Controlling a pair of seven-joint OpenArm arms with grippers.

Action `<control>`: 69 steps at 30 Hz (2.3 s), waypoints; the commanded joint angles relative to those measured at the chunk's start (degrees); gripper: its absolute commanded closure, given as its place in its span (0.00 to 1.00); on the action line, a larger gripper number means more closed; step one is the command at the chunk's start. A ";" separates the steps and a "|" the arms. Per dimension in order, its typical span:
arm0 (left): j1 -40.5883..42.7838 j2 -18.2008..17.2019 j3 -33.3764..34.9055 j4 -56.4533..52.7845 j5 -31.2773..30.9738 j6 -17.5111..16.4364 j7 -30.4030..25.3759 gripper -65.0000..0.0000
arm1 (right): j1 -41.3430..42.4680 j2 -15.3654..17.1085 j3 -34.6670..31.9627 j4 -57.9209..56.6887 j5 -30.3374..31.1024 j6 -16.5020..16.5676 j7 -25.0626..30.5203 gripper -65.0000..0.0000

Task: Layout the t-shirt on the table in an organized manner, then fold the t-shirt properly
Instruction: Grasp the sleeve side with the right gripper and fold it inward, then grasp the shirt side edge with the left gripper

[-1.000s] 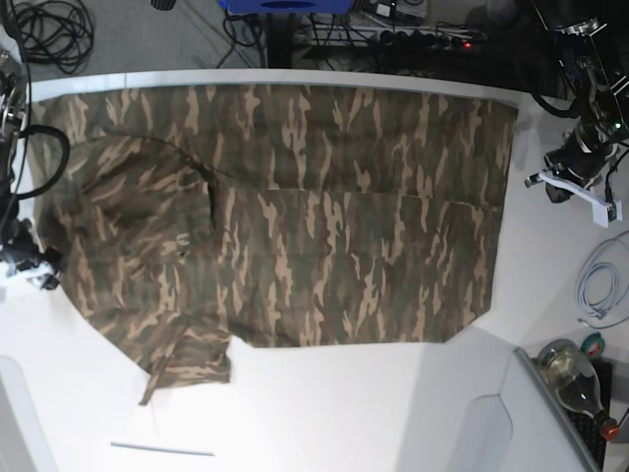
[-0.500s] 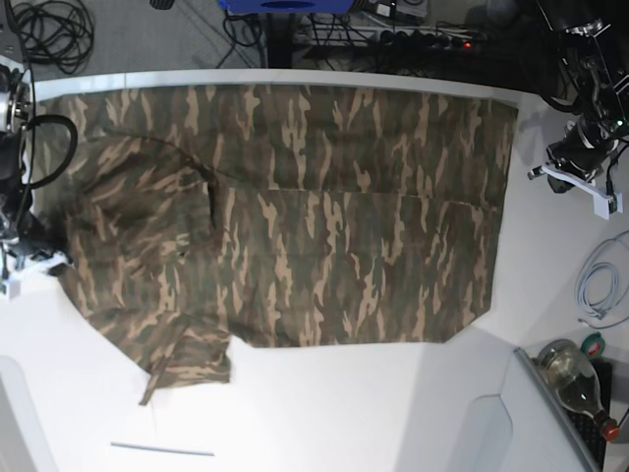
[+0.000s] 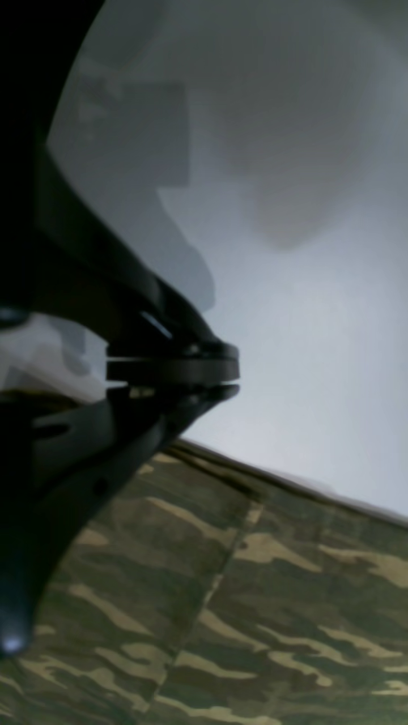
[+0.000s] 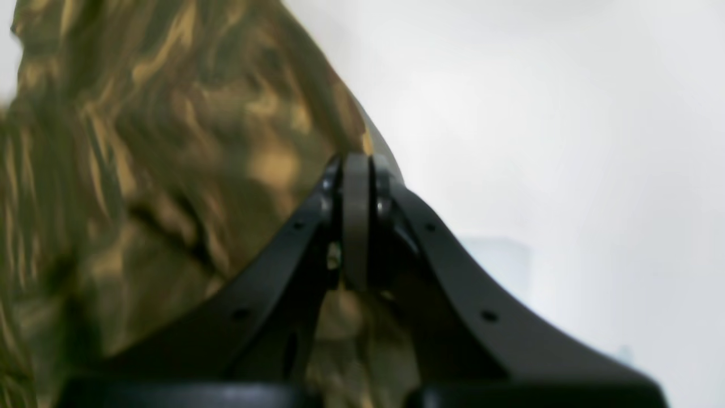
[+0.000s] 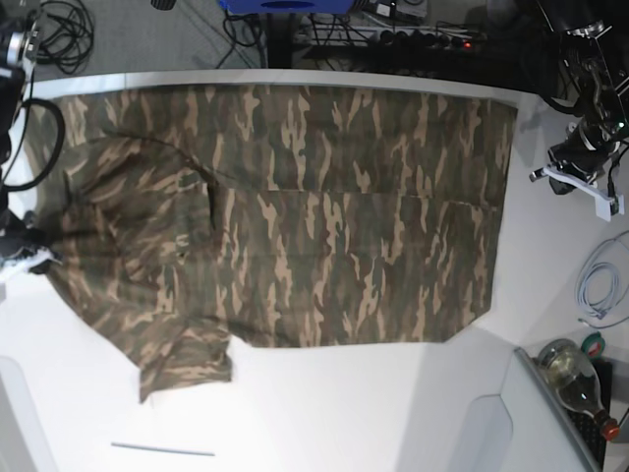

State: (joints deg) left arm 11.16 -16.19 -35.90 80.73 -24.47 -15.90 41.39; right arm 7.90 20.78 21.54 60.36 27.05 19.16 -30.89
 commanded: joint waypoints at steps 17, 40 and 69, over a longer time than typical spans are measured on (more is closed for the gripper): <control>-0.48 -0.83 -0.19 0.99 -0.54 -0.14 -0.99 1.00 | -16.91 -13.35 9.98 30.24 0.69 0.14 -20.49 0.81; 0.23 -1.00 -0.36 0.99 -0.54 -0.14 -0.99 1.00 | 16.23 -2.09 -6.55 -24.36 0.60 0.14 -1.15 0.38; -17.27 -1.09 4.91 -13.52 18.45 -0.49 -1.25 1.00 | 5.86 -4.38 -6.29 5.80 0.95 0.14 -8.89 1.00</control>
State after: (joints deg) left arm -5.19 -16.10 -30.72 66.02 -5.82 -16.51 41.23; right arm 12.69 15.64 15.09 65.30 27.09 19.00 -40.40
